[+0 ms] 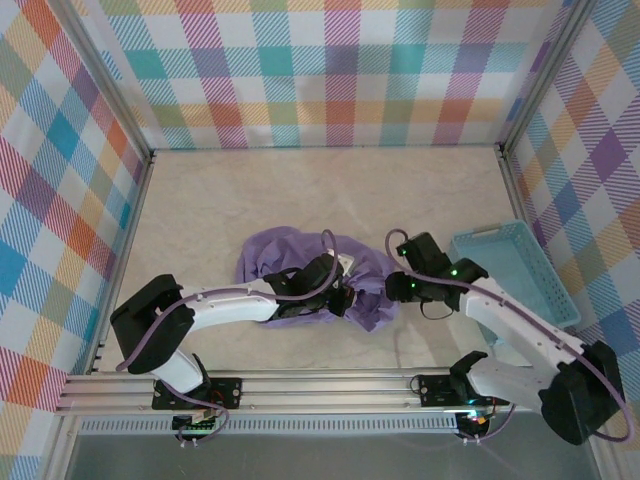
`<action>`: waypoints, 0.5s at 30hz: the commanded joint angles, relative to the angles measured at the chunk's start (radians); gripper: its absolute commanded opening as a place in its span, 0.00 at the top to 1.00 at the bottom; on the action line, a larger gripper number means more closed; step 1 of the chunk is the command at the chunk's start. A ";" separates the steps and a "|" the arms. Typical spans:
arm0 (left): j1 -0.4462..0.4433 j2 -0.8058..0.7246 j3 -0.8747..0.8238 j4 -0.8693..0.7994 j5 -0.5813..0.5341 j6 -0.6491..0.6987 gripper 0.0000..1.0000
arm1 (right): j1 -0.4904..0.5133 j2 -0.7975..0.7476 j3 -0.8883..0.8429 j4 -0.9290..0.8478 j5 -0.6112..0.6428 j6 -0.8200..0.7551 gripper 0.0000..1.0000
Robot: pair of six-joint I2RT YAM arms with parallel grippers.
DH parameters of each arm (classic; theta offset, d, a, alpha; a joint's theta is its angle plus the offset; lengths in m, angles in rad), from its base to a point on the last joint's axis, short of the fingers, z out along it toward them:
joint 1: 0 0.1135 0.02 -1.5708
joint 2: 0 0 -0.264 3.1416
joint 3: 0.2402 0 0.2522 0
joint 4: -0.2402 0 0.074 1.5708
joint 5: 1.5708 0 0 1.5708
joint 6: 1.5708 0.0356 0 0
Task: Fold the inside-out t-shirt
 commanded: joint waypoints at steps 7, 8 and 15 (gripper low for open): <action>-0.064 -0.003 0.064 0.001 -0.001 -0.034 1.00 | 0.220 -0.014 0.011 -0.207 0.212 0.363 0.37; -0.068 -0.003 0.063 0.006 -0.001 -0.035 1.00 | 0.220 -0.003 -0.005 -0.184 0.211 0.379 0.35; -0.090 -0.005 0.064 0.011 0.000 -0.044 1.00 | 0.220 0.113 -0.049 0.040 0.160 0.423 0.28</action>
